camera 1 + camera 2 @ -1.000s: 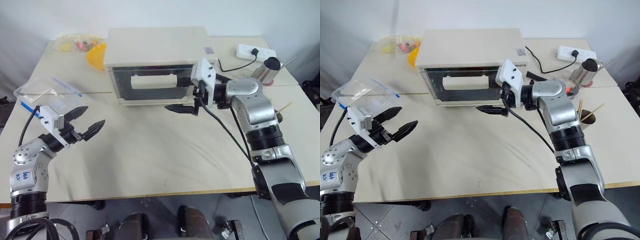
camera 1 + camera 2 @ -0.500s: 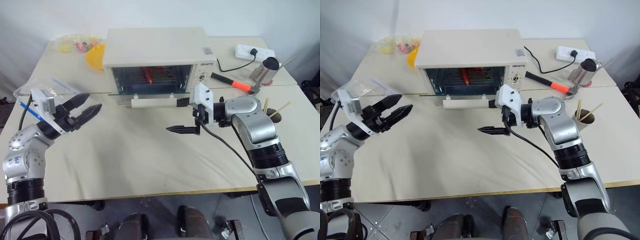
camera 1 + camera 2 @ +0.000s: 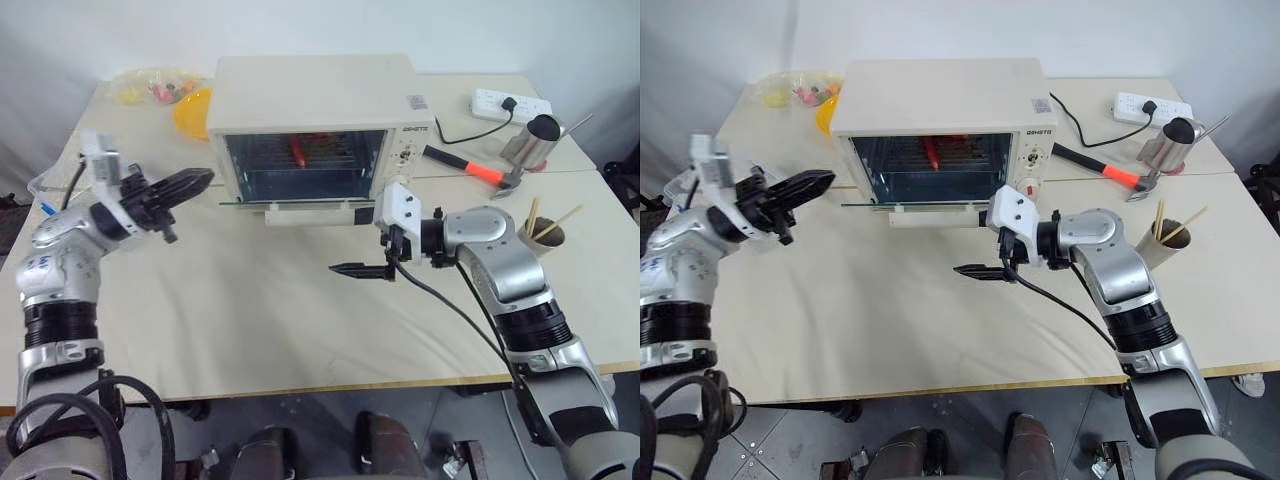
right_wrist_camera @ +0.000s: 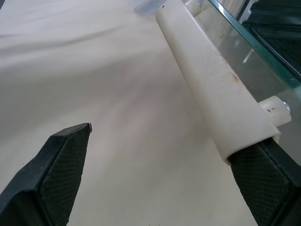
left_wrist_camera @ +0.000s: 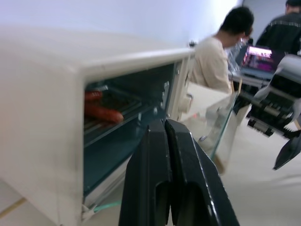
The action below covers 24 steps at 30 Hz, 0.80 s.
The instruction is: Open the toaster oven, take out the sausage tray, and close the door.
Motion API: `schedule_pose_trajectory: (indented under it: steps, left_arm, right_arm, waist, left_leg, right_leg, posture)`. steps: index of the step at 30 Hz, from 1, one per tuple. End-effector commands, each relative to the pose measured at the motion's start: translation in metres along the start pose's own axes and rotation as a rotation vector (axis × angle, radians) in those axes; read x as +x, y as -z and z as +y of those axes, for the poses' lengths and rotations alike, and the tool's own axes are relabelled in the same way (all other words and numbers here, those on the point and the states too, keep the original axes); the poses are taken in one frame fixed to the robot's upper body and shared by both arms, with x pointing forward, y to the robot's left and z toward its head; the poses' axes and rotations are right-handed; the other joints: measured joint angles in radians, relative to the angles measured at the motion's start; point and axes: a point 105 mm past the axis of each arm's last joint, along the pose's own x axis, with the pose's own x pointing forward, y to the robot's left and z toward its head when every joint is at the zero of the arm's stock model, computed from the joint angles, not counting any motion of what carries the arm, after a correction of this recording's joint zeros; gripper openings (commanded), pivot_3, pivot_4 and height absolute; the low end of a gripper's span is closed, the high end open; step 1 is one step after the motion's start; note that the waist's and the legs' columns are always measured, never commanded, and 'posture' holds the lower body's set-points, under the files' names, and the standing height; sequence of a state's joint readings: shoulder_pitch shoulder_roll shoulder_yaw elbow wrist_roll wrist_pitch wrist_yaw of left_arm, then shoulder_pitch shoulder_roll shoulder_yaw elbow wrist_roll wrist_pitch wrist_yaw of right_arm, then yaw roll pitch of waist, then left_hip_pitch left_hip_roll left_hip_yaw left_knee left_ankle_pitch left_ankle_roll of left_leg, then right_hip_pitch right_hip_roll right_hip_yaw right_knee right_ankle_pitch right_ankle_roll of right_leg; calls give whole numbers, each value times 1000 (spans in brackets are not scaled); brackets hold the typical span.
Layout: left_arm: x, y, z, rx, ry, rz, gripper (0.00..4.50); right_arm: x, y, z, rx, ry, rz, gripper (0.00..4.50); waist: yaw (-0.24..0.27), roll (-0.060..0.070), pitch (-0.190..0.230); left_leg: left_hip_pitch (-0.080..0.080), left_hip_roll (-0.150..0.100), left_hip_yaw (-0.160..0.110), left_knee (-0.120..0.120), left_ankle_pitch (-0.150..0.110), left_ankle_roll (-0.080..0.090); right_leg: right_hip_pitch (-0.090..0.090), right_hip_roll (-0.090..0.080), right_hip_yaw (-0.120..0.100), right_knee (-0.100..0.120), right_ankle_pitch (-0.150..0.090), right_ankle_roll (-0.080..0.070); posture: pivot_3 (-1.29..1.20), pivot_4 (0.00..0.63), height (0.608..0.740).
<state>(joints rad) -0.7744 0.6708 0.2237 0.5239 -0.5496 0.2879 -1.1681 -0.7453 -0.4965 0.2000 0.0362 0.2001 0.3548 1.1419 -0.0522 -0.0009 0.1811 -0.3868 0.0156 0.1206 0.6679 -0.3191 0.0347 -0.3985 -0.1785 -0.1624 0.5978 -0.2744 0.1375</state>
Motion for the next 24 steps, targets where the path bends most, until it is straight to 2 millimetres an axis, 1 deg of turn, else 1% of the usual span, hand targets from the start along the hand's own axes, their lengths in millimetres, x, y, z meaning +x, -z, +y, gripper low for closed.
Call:
schedule_pose_trajectory:
  steps: [1, 3, 6, 11, 13, 17, 19, 20, 23, 24]
  left_arm:
    - [10, 6, -2, 20, 56, 43, 53]
    - [17, 11, -1, 12, 77, 53, 53]
    - [23, 14, 3, 14, 81, 68, 53]
    - [26, 13, 8, 20, 96, 82, 53]
    - [27, 13, 8, 22, 101, 84, 53]
    - [30, 13, 8, 26, 109, 85, 53]
    - [33, 15, 7, 31, 120, 90, 53]
    - [35, 18, 4, 29, 139, 98, 53]
    - [41, 24, -1, 26, 168, 109, 53]
    - [42, 26, -2, 22, 176, 116, 53]
  right_arm:
    - [-1, -14, 8, -26, -9, -30, 4500]
    - [-3, -12, 8, -15, 10, -19, 4500]
    - [-9, -5, 10, 11, 34, 33, 4500]
    - [-33, 22, 13, 47, 59, 229, 4500]
    - [-39, 27, 14, 62, 63, 270, 4500]
    - [-50, 36, 14, 80, 80, 331, 4500]
    - [-58, 42, 13, 85, 87, 371, 4500]
    - [-66, 45, 14, 94, 80, 404, 4500]
    - [-82, 48, 15, 101, 67, 453, 4500]
    - [-86, 43, 15, 118, 66, 439, 4500]
  waist:
    - [1, 0, 0]
    - [2, 0, 0]
    - [12, -1, 0]
    - [31, -1, 0]
    - [36, -4, 0]
    - [35, -5, 1]
    - [35, -5, 1]
    - [35, -5, 1]
    - [37, -5, 1]
    - [38, -5, 1]
  left_leg:
    - [0, 0, 0, 0, 0, 0]
    - [0, 0, 0, 0, 0, 0]
    - [-1, 0, 0, 1, 0, 0]
    - [-3, -1, 0, 2, 0, 0]
    - [-4, -2, 0, 4, 0, 0]
    - [-8, -1, 0, 11, 0, 1]
    - [-9, -1, 0, 13, 0, 1]
    - [-9, -1, 0, 14, 0, 1]
    - [-9, -1, 0, 14, 0, 1]
    - [-9, -1, 0, 14, 0, 1]
  right_leg:
    - [0, 0, 0, 0, 0, 0]
    - [0, 0, 0, 0, 0, 0]
    - [0, 0, 0, 0, 0, 0]
    - [0, 0, -1, 0, 0, 0]
    - [0, 0, -1, 1, 0, 0]
    - [0, 0, -1, 0, 0, 0]
    - [0, 0, -1, 1, 0, 0]
    - [0, 0, 0, 1, 0, 0]
    - [0, 0, 0, 1, 0, 0]
    - [0, 0, -1, 1, 0, 0]
  posture:
    - [0, 150, 740]
    - [0, 150, 740]
    - [0, 150, 740]
    - [0, 150, 740]
    - [0, 150, 740]
    - [0, 150, 740]
    - [0, 150, 740]
    - [0, 150, 740]
    - [0, 150, 740]
    - [0, 150, 740]
